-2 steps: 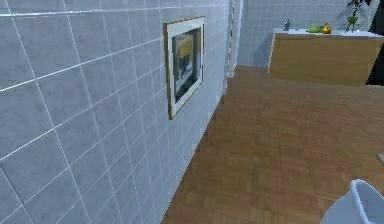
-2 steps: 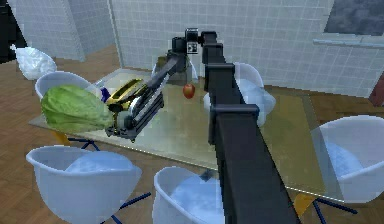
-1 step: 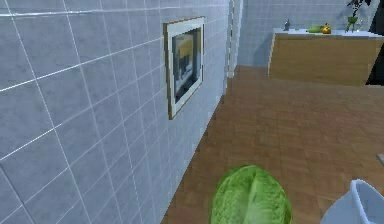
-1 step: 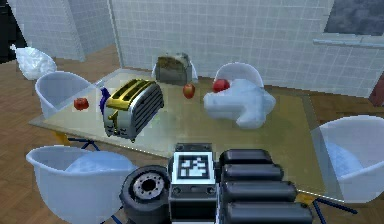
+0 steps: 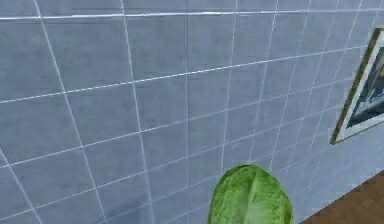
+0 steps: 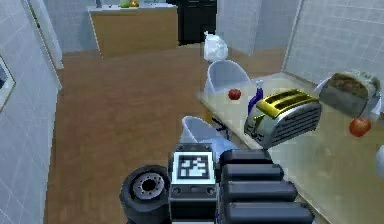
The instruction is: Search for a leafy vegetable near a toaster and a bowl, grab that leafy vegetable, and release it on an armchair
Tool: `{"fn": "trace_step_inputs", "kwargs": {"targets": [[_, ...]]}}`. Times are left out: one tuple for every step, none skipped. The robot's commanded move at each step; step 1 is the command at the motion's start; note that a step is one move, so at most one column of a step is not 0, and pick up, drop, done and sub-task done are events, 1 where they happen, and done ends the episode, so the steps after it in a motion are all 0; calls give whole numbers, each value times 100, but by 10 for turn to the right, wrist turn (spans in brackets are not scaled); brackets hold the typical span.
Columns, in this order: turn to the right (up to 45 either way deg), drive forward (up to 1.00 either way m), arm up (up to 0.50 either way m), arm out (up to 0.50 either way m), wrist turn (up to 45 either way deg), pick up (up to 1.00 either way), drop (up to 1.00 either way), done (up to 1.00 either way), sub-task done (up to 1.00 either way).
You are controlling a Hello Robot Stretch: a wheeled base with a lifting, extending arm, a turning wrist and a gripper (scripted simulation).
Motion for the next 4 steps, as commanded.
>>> {"fn": "trace_step_inputs", "kwargs": {"targets": [[-450,0,0,0,0,0,0,0,0],[-450,0,0,0,0,0,0,0,0],[-90,0,0,0,0,0,0,0,0],[0,30,0,0,0,0,0,0,0]]}}
